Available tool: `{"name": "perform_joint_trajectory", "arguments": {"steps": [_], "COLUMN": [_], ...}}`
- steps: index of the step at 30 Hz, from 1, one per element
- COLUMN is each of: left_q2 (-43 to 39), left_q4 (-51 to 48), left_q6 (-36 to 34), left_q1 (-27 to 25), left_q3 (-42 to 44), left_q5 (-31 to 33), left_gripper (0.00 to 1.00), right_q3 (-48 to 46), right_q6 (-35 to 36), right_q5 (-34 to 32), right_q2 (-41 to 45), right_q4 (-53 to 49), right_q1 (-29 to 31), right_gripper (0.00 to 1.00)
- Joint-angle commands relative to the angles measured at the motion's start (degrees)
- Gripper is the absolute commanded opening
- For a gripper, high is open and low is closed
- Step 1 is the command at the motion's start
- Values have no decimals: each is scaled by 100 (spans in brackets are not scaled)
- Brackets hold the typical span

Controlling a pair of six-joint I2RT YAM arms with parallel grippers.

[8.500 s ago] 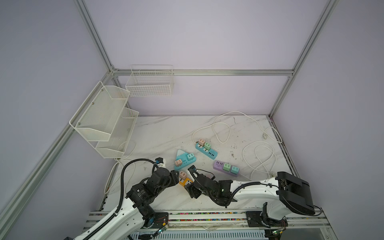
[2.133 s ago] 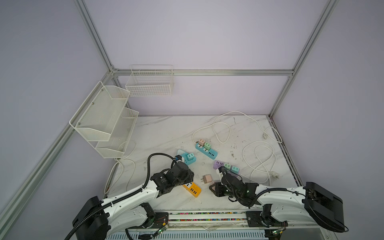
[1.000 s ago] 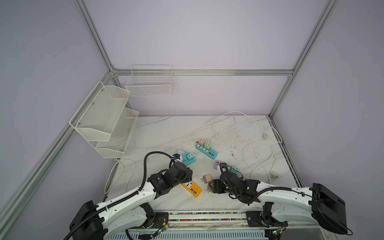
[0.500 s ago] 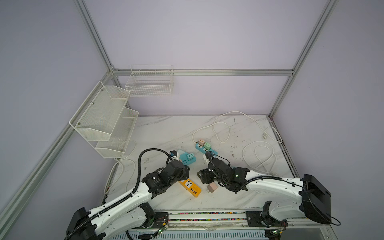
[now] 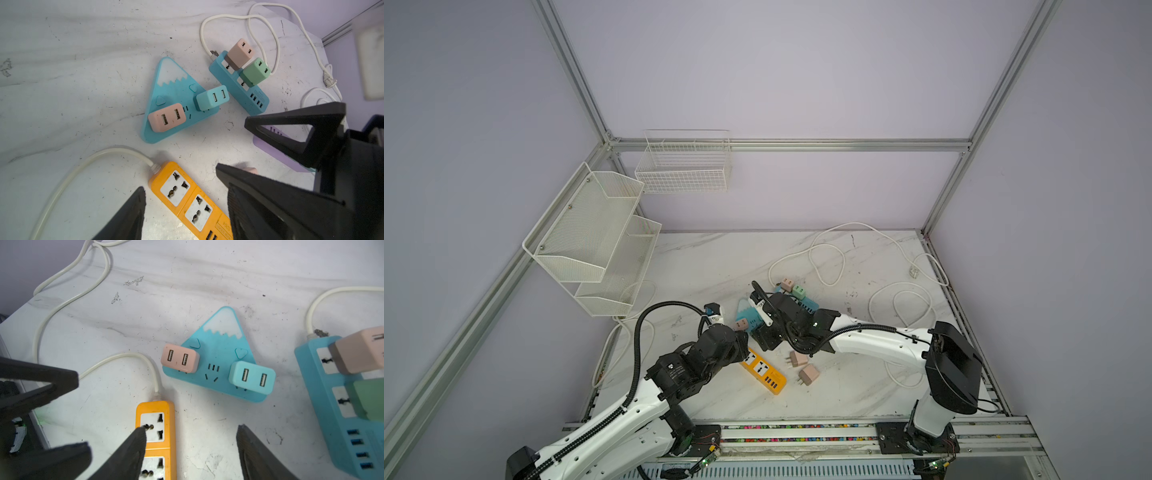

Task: Pull the plug off the socket
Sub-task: 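Move the right gripper to the teal adapter on the triangular teal strip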

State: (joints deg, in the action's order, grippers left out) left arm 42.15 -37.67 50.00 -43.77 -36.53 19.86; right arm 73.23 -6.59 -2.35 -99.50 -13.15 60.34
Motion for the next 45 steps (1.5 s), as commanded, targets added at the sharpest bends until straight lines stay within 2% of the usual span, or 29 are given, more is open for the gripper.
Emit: {"name": "perform_joint_trajectory", "arguments": {"steps": [1,6,15,27,36,45], "left_q2": [-302,-713,-910,-762,-611,-691], "left_q4": [-400,-517,-504,-498,-720,-725], "left_q6": [182,361,458,501,373,315], "left_q1": [57,79,94,97,137,227], "left_q3": [4,223,341,288,94,155], "left_q5": [369,432,361,458,598,526], "left_gripper": [63,63,64,66,73,81], "right_q3": [338,896,1096,1249,1707,2077], "right_q6": [685,1126,2281,4013,4220,4001], "right_q5": [43,-368,-989,-397,-147,-127], "right_q2": [-268,-792,-904,-1170,-1739,-2273], "right_q4": [-389,-847,-929,-822,-972,-1400], "right_q1": [-153,-247,-331,-567,-730,-727], "right_gripper": [72,72,74,73,69,54]}}
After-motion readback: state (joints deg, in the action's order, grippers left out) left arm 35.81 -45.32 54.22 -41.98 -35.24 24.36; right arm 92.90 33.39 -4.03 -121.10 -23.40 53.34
